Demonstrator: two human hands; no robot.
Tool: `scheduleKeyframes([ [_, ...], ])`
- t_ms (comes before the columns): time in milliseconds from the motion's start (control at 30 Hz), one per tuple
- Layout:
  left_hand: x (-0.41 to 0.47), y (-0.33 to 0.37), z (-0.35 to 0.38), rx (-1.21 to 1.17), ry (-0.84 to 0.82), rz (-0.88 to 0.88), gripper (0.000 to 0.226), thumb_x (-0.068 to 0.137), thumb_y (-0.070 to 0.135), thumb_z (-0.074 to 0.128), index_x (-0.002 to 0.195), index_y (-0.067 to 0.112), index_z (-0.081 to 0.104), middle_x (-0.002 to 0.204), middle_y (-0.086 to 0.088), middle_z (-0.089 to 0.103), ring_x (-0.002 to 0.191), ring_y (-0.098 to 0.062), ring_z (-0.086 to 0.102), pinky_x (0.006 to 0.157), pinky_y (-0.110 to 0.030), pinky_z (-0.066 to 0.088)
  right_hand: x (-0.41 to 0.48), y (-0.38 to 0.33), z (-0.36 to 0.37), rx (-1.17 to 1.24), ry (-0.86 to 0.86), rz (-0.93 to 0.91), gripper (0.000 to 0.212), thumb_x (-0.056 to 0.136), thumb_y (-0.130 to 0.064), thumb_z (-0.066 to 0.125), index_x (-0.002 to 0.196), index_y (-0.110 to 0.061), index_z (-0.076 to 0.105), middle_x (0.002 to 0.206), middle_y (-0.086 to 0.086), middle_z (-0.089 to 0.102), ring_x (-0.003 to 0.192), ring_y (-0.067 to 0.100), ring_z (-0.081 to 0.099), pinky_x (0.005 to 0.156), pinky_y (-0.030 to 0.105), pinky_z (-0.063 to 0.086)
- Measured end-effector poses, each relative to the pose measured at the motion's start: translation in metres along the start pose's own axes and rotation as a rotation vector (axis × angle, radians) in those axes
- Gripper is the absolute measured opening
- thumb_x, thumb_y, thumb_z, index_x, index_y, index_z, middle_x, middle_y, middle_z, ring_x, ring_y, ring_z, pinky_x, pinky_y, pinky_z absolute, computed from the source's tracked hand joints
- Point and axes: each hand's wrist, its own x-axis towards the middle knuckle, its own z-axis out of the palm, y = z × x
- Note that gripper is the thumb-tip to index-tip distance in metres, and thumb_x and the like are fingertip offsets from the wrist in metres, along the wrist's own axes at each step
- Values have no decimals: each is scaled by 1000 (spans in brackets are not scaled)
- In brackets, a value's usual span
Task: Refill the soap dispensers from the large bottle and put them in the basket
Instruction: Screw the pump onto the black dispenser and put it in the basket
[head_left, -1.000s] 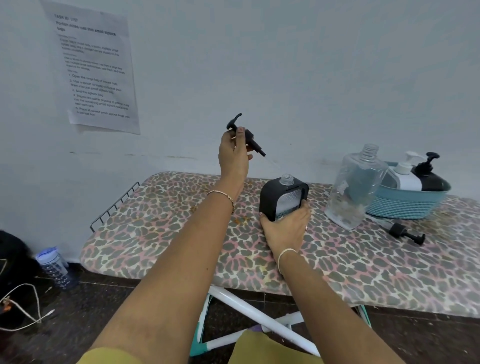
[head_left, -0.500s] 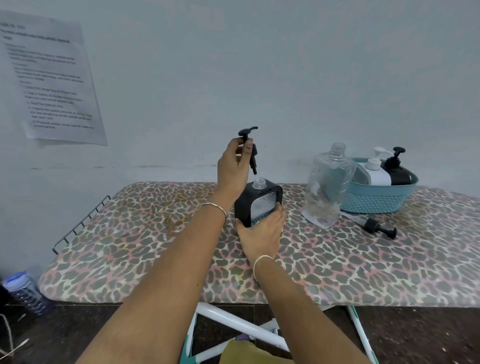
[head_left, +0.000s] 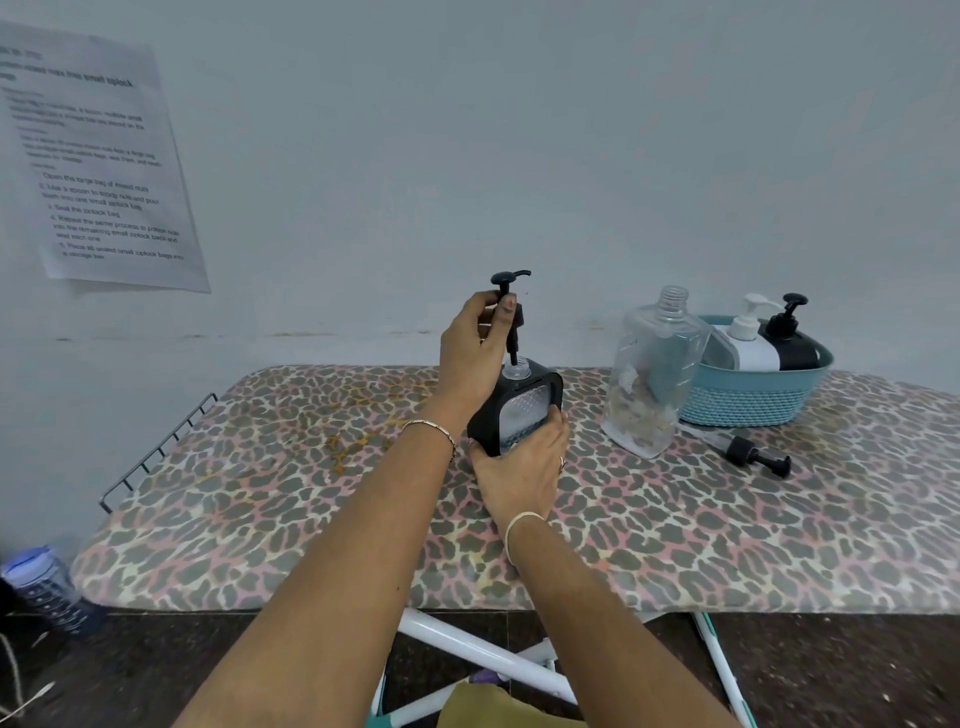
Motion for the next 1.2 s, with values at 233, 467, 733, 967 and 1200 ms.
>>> scheduleKeyframes([
  [233, -13, -16, 5, 120, -76, -11, 35, 95, 44, 52, 117, 18, 60, 102, 5, 67, 88, -5, 60, 77, -14, 45, 0, 1, 1, 11, -4, -9, 112, 68, -42, 82, 149, -7, 12, 156, 11, 17, 145, 24, 15, 115, 38, 23],
  [467, -15, -21, 3, 139, -96, -95, 26, 91, 39, 61, 107, 18, 66, 99, 3, 69, 95, -13, 65, 87, -28, 52, 1, 2, 1, 3, -9, -17, 113, 69, -42, 82, 149, -6, 11, 156, 12, 16, 145, 24, 12, 116, 37, 21],
  [733, -13, -17, 5, 213, -95, -107, 28, 77, 33, 78, 102, 21, 71, 98, 6, 72, 89, -9, 66, 85, -22, 52, 1, 2, 1, 13, -14, -1, 114, 69, -42, 82, 149, -6, 10, 156, 11, 15, 145, 23, 14, 115, 34, 21],
  [967, -20, -12, 13, 182, 3, -175, 32, 80, 34, 72, 108, 21, 61, 87, 18, 59, 88, -4, 61, 74, -11, 44, 0, 3, 3, 29, 10, -19, 109, 70, -41, 80, 148, -7, 13, 155, 10, 19, 145, 24, 16, 115, 40, 26],
  [1200, -15, -17, 19, 289, 72, -152, 25, 72, 41, 75, 82, 24, 59, 92, -1, 65, 86, -14, 62, 77, -28, 51, -1, 3, 2, 44, 8, -26, 105, 71, -38, 79, 148, -7, 14, 156, 10, 17, 146, 23, 13, 117, 40, 24],
])
